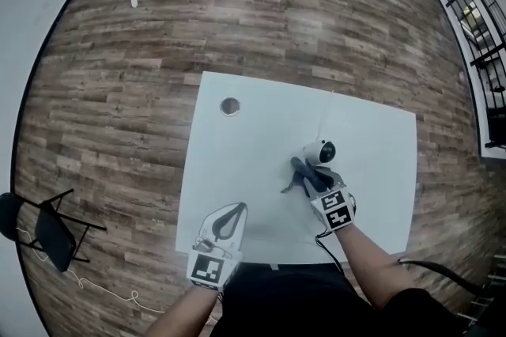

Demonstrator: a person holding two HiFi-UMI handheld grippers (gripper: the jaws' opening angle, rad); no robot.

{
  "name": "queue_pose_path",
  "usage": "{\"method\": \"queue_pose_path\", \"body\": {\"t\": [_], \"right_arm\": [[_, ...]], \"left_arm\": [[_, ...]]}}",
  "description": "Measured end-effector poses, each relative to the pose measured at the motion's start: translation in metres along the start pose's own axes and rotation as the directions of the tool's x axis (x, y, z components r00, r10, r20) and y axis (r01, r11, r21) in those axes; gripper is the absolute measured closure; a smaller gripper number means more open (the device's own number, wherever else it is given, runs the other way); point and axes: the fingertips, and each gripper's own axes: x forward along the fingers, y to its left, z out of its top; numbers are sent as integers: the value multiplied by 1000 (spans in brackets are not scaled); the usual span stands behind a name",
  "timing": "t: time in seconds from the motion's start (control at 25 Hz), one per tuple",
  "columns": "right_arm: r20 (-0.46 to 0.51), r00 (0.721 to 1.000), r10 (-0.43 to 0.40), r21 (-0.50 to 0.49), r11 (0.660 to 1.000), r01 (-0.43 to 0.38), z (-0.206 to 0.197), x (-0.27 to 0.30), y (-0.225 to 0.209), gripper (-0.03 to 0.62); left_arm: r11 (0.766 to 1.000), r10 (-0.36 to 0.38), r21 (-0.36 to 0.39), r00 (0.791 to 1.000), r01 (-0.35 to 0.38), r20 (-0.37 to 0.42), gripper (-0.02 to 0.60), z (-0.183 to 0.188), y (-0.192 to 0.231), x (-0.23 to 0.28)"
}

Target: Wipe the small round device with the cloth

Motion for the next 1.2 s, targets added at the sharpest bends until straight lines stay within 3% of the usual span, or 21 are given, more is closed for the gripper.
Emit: {"method": "queue_pose_path", "body": {"t": [0.12,0.28,0.48,0.64,0.76,0.88,1.2], "right_arm": [[165,986,-15,-159,986,41,52,-37,2,485],[268,956,-121,-209,961,180,99,-61,-44,485],[193,976,-100,-174,976,134,83,-40,-70,485],[224,972,-68,-43,996,79,70,-34,-84,485],[243,968,-58,7,998,58,67,-30,-93,485],[219,974,-58,45,998,49,59,-21,-102,485],[156,987,-26,34,999,21,21,3,-95,487]], "left_arm": [[1000,-2,21,1000,1,22,575,12,-6,9],[997,14,73,999,-17,48,575,27,-4,22],[993,60,104,997,-64,38,575,39,-11,16],[989,96,109,995,-97,14,575,36,-24,4],[981,129,154,990,-119,-58,575,18,-23,-6],[980,156,139,985,-146,-70,575,19,-28,-6],[969,202,160,977,-190,-65,575,35,-34,-5]]}}
